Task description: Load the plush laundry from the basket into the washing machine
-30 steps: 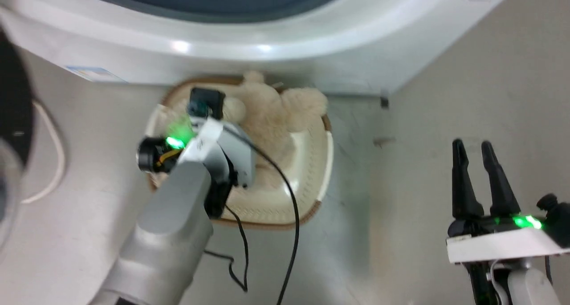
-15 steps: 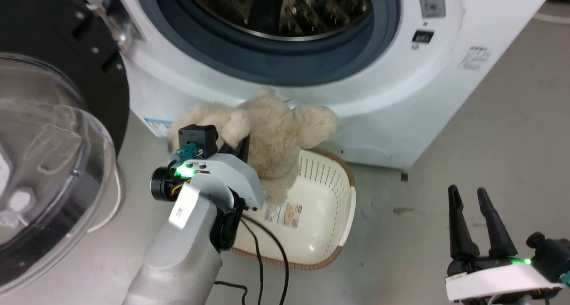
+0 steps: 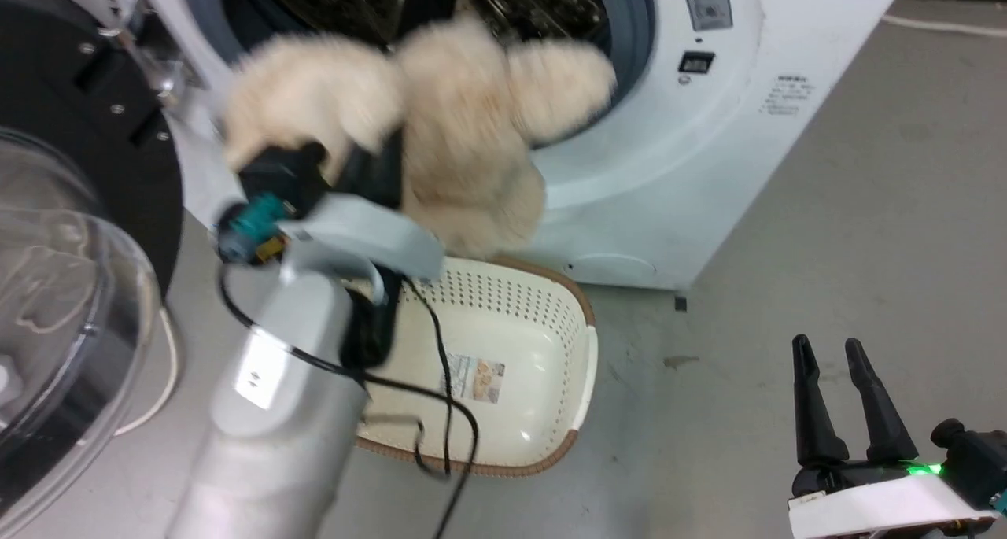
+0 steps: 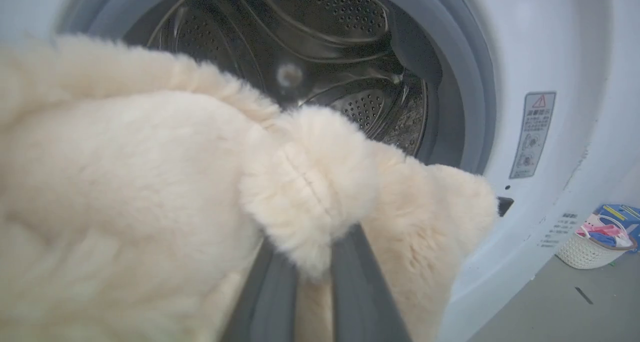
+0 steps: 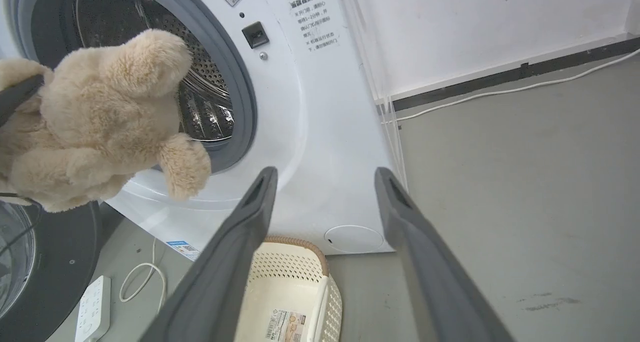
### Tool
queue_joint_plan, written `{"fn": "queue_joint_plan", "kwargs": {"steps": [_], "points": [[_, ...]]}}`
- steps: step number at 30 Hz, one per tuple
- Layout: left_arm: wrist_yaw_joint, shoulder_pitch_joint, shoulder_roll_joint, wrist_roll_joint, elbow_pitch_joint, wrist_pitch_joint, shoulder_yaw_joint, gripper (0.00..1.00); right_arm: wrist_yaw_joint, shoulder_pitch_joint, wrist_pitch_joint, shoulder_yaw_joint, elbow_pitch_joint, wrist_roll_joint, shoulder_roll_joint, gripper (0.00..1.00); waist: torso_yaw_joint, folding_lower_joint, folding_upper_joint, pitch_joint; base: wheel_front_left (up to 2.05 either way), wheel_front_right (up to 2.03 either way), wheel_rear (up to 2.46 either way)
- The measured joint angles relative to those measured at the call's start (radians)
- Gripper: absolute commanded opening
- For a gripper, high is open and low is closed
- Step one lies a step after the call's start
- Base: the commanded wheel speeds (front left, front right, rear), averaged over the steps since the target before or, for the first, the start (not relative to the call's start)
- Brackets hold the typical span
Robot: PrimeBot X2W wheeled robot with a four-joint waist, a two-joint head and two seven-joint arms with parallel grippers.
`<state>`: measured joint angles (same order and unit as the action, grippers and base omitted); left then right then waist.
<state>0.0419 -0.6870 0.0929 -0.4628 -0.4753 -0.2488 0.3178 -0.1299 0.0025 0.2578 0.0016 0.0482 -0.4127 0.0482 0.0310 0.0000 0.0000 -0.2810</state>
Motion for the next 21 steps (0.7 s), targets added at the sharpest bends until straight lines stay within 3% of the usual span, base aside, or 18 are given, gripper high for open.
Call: {"fn": "queue_joint_plan", "kwargs": {"steps": [9, 21], "points": [[-0.003, -0.132, 0.028, 0.079, 0.017, -0.005, -0.095, 0.0, 0.0, -0.007, 0.0, -0.002, -0.027, 0.0, 0.0, 1.0, -0.046, 0.0001, 0.0, -0.09, 0.0, 0.0, 0.0], [-0.039, -0.295, 0.04, 0.18, 0.008, -0.006, -0.166, 0.0, 0.0, -0.065, 0.0, 0.003, -0.072, -0.005, 0.0, 1.0, -0.092, 0.0002, 0.0, -0.259, 0.0, 0.0, 0.0]]}}
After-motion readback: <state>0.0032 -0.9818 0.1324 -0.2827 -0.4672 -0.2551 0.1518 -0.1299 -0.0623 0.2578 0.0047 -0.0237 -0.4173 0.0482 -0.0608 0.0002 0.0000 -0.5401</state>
